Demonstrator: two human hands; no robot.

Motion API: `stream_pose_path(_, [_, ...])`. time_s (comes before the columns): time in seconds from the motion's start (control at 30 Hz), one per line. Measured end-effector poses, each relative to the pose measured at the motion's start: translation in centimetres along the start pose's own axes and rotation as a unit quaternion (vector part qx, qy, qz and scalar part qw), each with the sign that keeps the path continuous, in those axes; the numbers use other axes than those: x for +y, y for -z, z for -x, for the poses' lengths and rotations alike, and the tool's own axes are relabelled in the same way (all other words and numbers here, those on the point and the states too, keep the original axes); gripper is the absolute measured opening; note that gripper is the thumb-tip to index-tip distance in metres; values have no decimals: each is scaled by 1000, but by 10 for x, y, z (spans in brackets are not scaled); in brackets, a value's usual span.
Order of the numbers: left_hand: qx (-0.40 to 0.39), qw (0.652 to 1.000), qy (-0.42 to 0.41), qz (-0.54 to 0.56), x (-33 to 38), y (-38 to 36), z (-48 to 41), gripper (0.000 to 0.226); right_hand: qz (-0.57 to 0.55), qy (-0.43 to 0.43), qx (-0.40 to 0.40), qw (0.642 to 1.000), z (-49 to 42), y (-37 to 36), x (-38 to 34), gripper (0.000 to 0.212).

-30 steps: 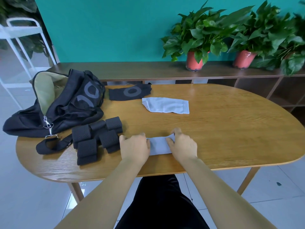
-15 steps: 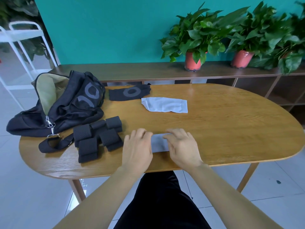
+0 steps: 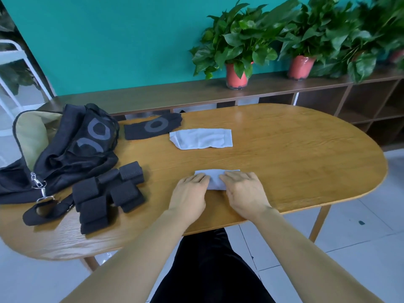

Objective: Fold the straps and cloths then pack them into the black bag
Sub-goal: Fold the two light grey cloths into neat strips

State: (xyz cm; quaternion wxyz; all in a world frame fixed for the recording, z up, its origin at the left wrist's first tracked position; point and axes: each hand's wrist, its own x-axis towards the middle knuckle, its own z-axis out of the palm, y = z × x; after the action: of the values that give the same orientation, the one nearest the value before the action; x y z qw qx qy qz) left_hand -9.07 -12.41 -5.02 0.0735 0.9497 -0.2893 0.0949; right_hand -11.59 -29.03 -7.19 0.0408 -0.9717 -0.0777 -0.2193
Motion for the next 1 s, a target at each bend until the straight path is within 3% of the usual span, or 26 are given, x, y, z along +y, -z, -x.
stream_pose_path(0.2, [17,995,-93,-7,34,-12,-53,58,69,-101,15,992,-3,-4,44,38])
stream_pose_path(0.33, [-3,993,-118,-19,55,-22,-93,58,124,-156,8,980,-10,-6,71,17])
stream_pose_path(0.4, [-21,991,-129,-34,62,-28,-113,60,138,-182,11,974,-15,-8,84,18])
stream_pose_path(0.63, [-56,990,-129,-20,69,-45,-168,69,161,-244,38,955,-42,-19,114,15])
stream_pose_path(1.0, [-56,990,-131,-5,47,-55,-223,79,184,-319,-42,929,-89,-36,132,27])
